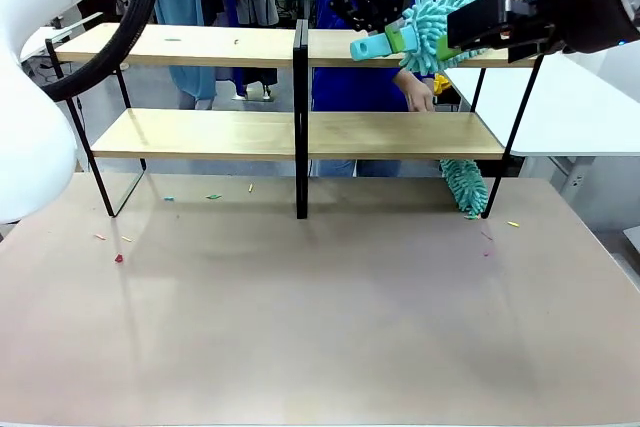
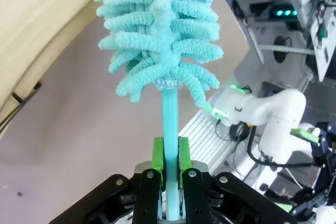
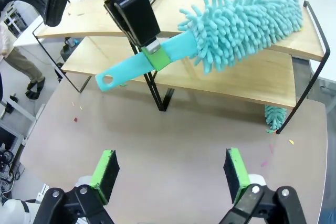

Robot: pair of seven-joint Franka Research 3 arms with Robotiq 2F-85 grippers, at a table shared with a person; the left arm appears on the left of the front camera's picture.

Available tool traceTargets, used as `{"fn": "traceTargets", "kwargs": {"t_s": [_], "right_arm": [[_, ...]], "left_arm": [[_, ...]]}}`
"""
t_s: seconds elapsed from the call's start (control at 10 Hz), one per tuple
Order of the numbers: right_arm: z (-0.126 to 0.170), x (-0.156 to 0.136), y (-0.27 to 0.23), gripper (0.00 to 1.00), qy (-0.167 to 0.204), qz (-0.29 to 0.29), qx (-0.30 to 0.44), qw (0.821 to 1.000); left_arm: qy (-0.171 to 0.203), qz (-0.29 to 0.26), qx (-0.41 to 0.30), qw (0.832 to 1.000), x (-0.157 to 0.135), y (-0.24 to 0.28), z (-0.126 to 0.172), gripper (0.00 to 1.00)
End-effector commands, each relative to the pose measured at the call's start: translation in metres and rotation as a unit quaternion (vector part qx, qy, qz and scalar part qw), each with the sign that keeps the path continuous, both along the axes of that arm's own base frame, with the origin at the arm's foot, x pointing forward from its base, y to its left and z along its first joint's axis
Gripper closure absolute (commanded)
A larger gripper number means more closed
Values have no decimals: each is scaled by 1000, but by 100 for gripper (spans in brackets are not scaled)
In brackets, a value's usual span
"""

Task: Clean the shelves.
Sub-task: Clean a randomly selected level of the Shelf with the Duster.

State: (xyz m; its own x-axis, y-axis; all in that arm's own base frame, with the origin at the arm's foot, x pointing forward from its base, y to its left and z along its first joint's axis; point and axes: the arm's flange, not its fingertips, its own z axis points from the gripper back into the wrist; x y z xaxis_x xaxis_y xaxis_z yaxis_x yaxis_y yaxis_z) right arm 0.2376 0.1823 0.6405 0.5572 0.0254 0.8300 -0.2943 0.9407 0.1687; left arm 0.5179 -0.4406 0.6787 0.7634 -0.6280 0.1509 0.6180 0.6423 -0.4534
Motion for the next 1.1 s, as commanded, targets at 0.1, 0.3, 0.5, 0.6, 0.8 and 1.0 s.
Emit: {"fn": "traceTargets", "kwargs": {"t_s": [0.1, 0.3, 0.5, 0.6, 0.8, 1.0], "right_arm": [[0, 0, 0, 0, -1, -1, 1, 1000], [0, 0, 0, 0, -1, -1, 1, 1000], [0, 0, 0, 0, -1, -1, 1, 1000], [0, 0, 0, 0, -1, -1, 1, 1000], [0, 0, 0, 0, -1, -1, 1, 1000], [0, 0, 0, 0, -1, -1, 1, 1000]], "left_arm": [[43, -75, -10, 996, 96, -62, 93, 88], [113, -202, -13, 973, 97, -47, 103, 88], [105, -195, -12, 975, 104, -33, 110, 88], [106, -190, -17, 976, 107, -25, 113, 88], [106, -184, -32, 977, 109, 0, 124, 88], [119, -146, -6, 982, 108, 59, 135, 88]]}}
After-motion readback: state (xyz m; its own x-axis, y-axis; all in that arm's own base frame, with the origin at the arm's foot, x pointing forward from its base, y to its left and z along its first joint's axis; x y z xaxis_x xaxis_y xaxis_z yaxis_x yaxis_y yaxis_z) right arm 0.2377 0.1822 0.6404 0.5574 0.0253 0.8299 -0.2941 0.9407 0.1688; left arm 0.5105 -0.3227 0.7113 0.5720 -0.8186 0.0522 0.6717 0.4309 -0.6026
